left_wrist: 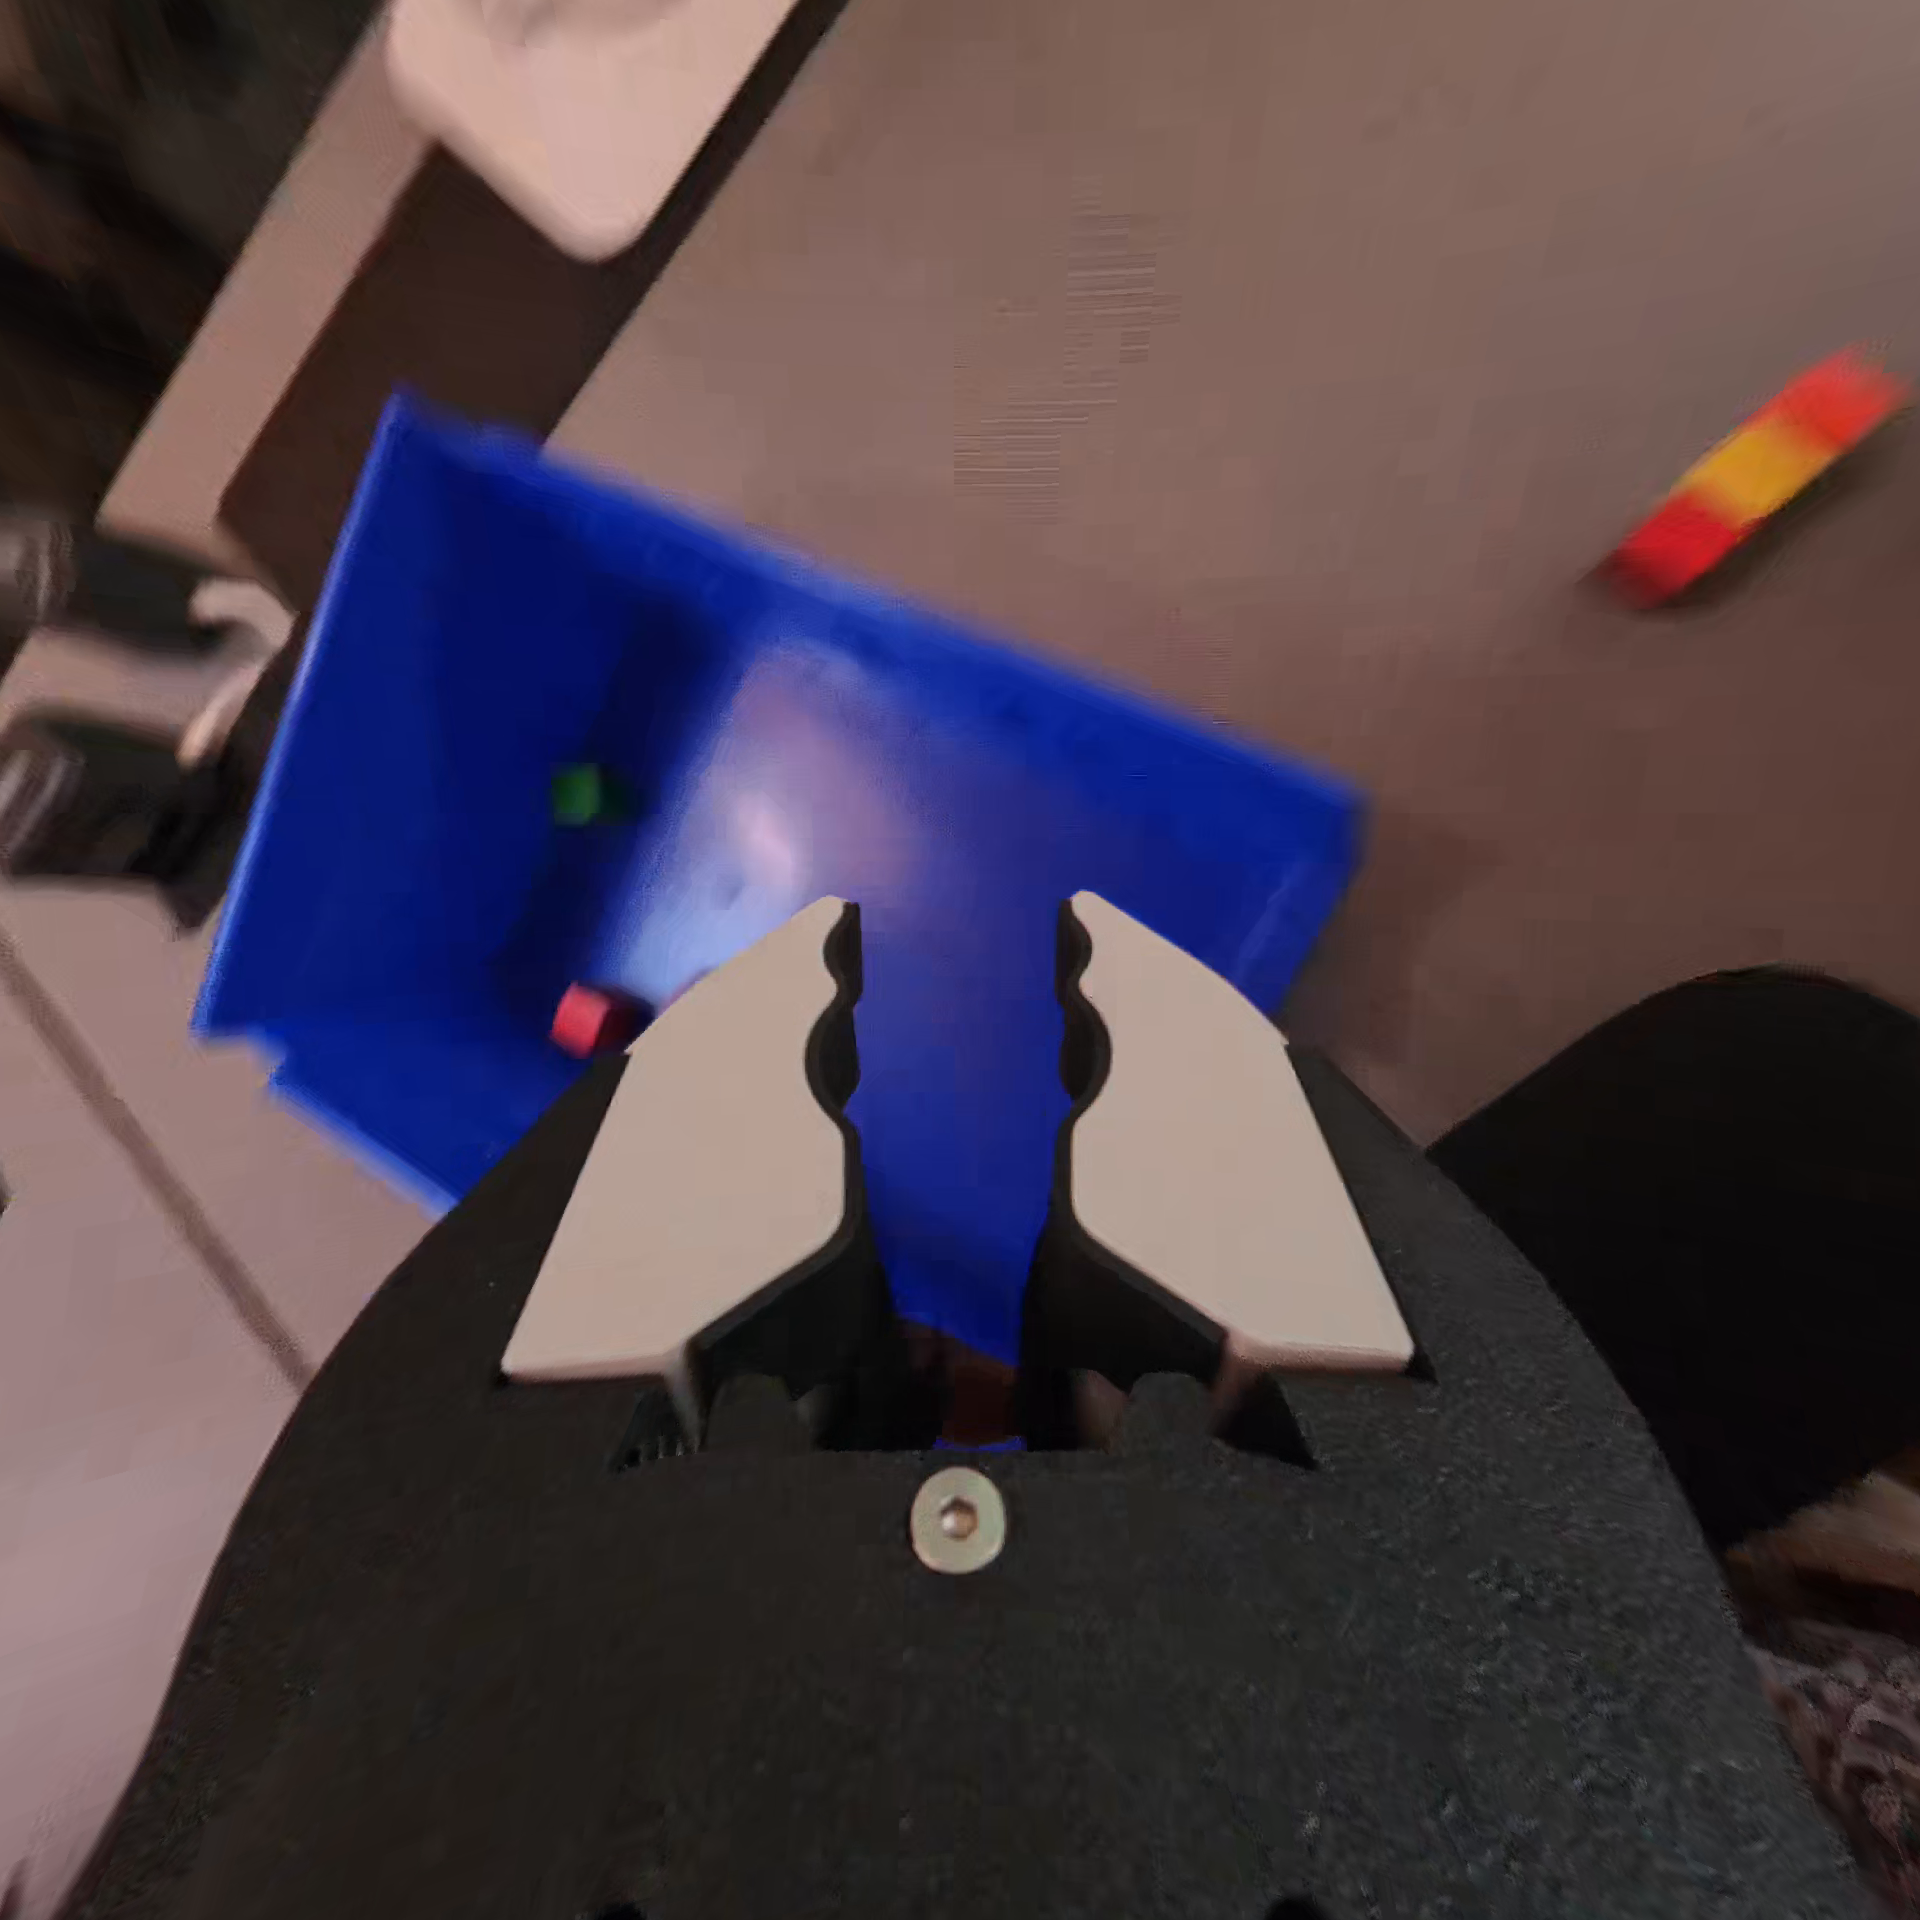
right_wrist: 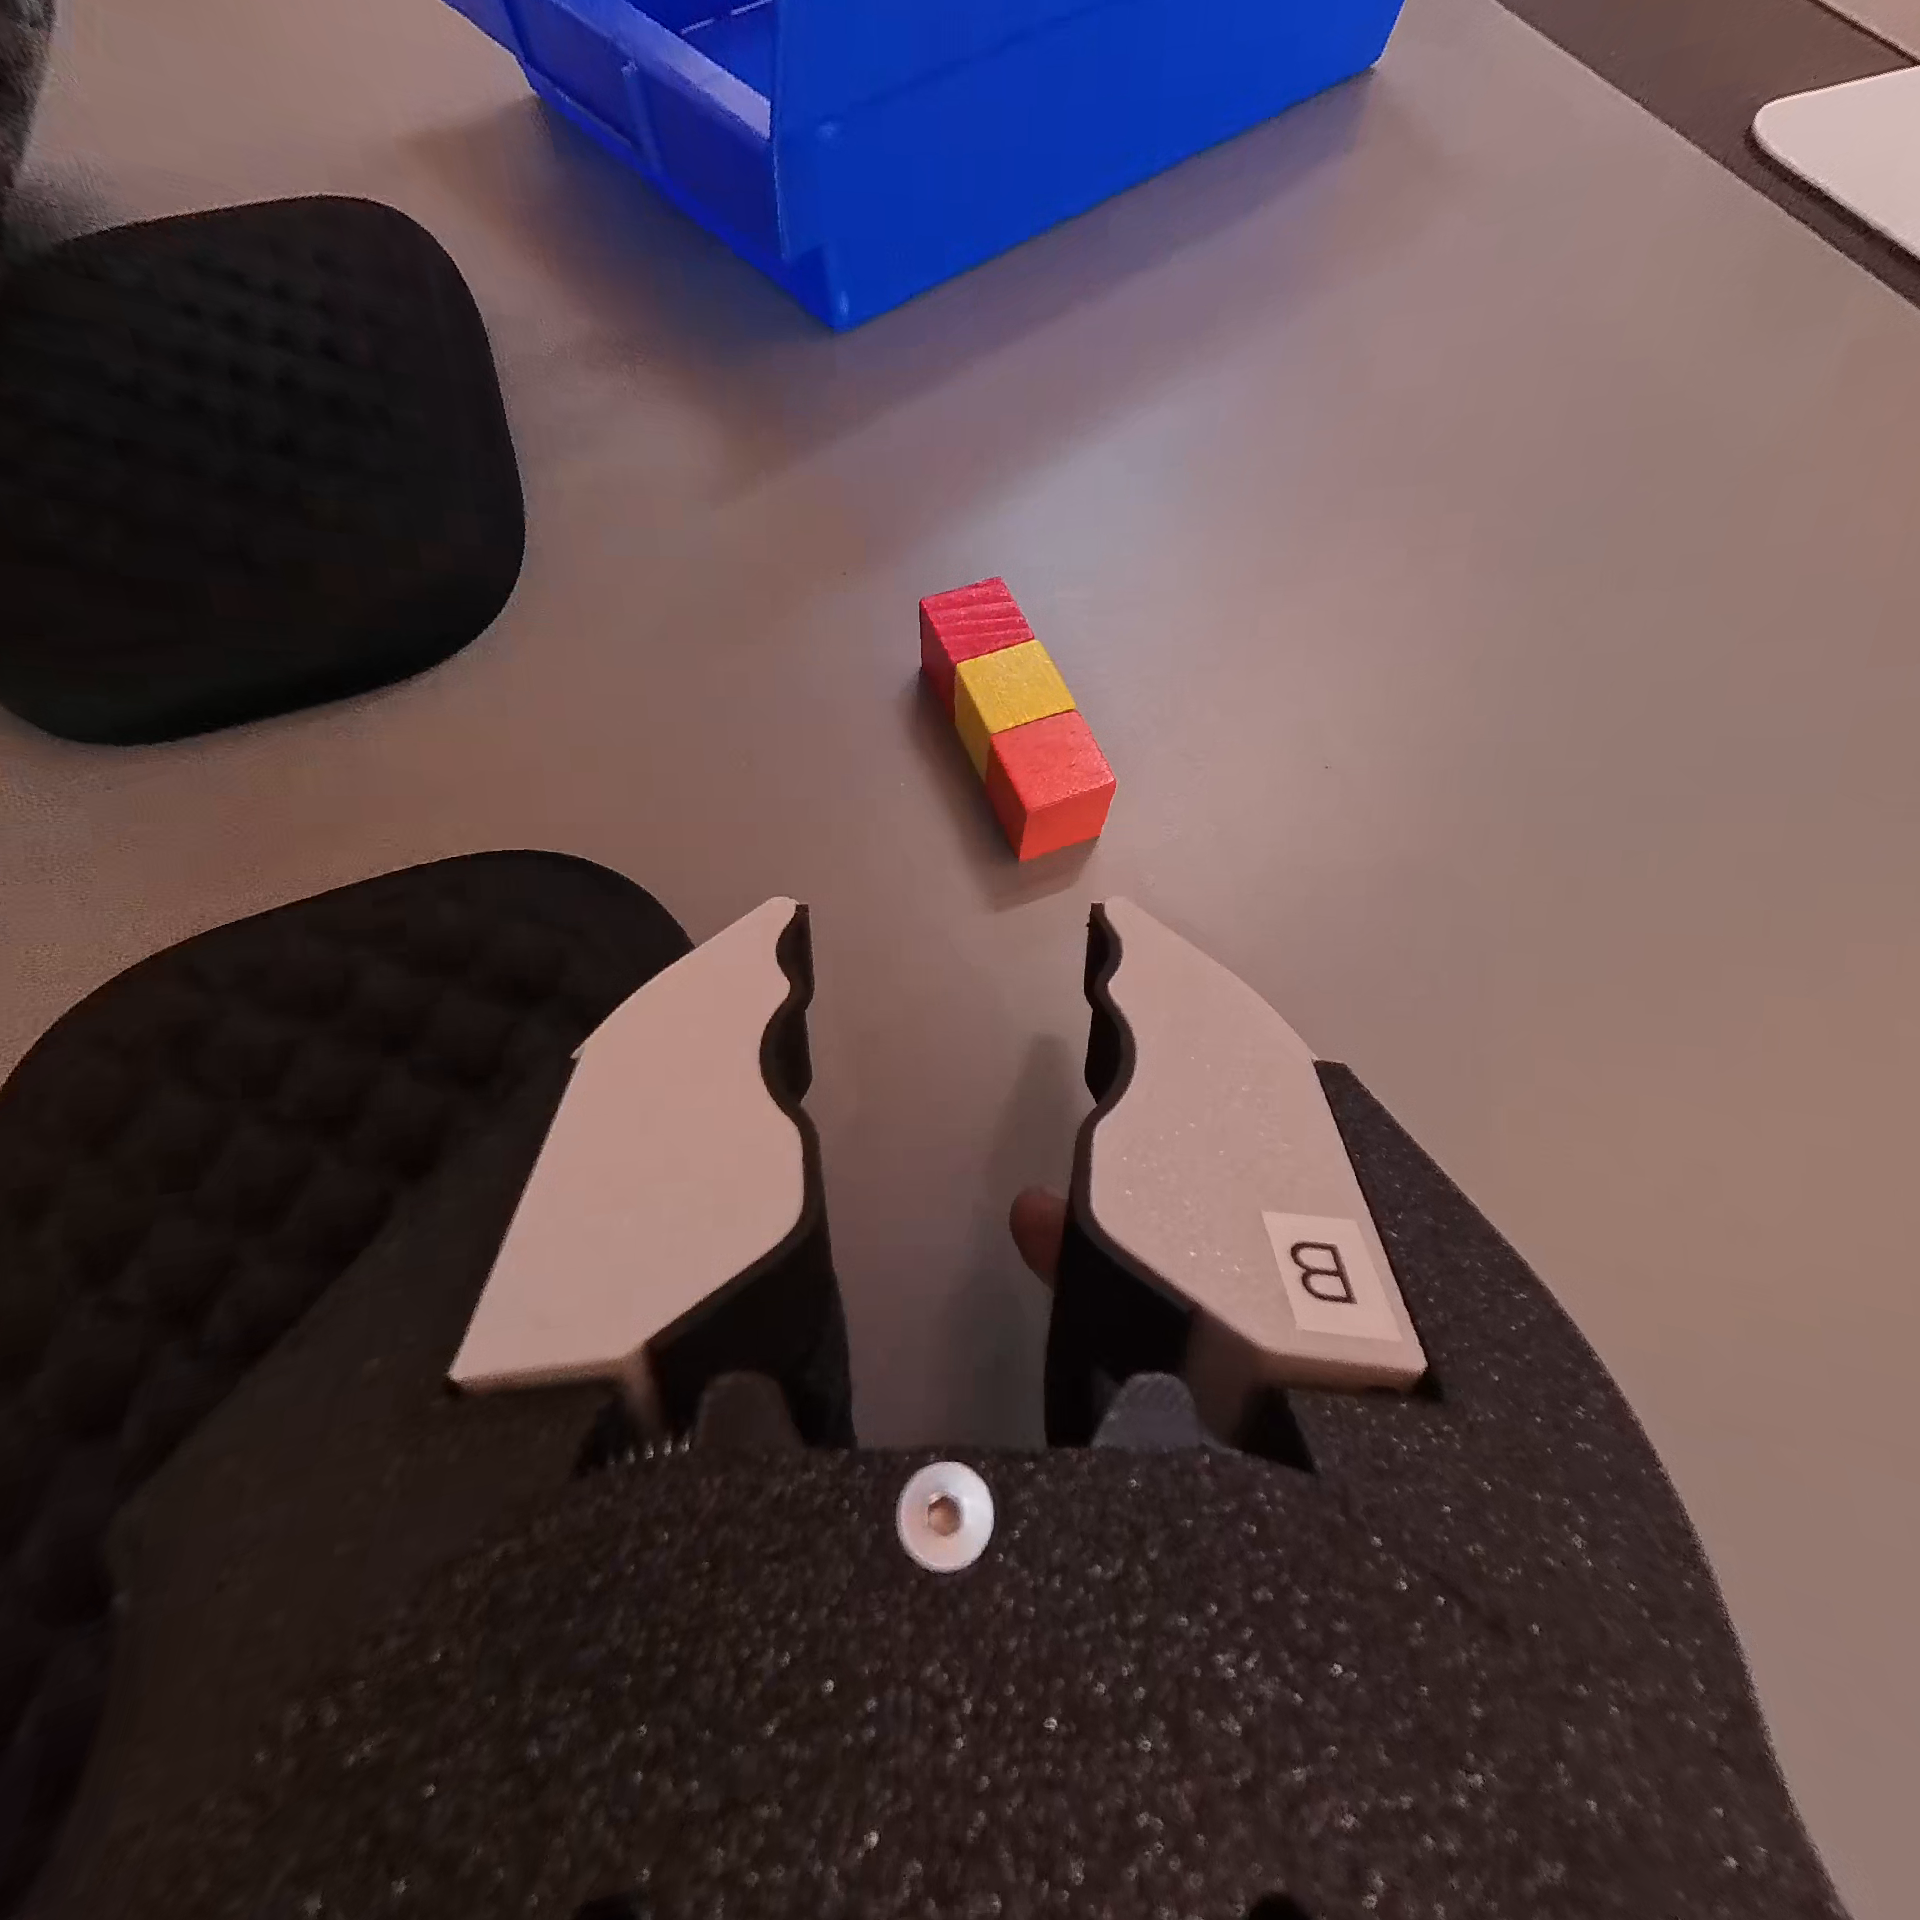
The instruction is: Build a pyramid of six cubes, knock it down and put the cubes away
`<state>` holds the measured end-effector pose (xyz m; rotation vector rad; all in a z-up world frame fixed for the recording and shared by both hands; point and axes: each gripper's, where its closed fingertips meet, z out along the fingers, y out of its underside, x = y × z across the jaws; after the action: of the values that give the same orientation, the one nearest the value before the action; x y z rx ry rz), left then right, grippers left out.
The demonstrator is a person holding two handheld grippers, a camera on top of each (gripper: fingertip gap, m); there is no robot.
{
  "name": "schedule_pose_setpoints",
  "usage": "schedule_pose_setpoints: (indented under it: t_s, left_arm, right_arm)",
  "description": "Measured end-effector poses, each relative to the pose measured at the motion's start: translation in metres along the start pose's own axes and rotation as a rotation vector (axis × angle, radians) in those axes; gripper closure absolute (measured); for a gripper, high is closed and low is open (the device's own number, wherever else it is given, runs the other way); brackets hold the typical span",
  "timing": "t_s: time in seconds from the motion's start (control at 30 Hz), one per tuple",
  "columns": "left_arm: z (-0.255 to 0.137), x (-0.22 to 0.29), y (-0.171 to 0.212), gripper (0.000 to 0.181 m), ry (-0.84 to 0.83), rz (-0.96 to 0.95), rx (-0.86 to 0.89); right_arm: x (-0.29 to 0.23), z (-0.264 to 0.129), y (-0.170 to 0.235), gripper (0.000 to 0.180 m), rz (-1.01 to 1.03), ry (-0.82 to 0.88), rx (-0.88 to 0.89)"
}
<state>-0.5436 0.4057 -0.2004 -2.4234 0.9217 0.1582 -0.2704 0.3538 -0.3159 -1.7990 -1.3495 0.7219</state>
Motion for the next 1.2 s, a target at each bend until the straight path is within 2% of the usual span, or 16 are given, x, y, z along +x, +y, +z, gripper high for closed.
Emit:
schedule_pose_setpoints:
  t_s: [0.1,0.2,0.33,0.53,0.8,0.97,1.07,1.2]
  left_arm:
    - [0.024,-0.043,0.042,0.144,0.018,-0.112,-0.211]
    - [0.057,-0.057,0.062,0.134,0.093,-0.196,-0.326]
    - [0.084,-0.065,0.080,0.135,0.119,-0.277,-0.434]
    - [0.105,-0.074,0.089,0.143,0.134,-0.357,-0.488]
    - [0.115,-0.082,0.094,0.141,0.112,-0.361,-0.502]
    - [0.118,-0.084,0.098,0.148,0.103,-0.346,-0.524]
    - [0.121,-0.082,0.097,0.158,0.111,-0.344,-0.501]
    - [0.112,-0.077,0.085,0.159,0.135,-0.351,-0.398]
  right_arm:
    - [0.000,-0.001,-0.002,0.129,0.000,0.002,0.008]
    - [0.000,-0.001,-0.001,0.129,0.000,0.006,0.008]
    - [0.001,-0.001,0.000,0.129,0.003,0.004,0.005]
    - [0.000,0.000,0.001,0.129,-0.007,0.004,-0.005]
    - [0.000,0.000,0.003,0.129,-0.006,0.007,-0.013]
    - [0.002,0.000,0.003,0.129,-0.007,0.010,-0.018]
    - [0.002,0.000,0.002,0.129,-0.006,0.010,-0.012]
    - [0.002,0.001,0.002,0.129,-0.006,0.007,-0.012]
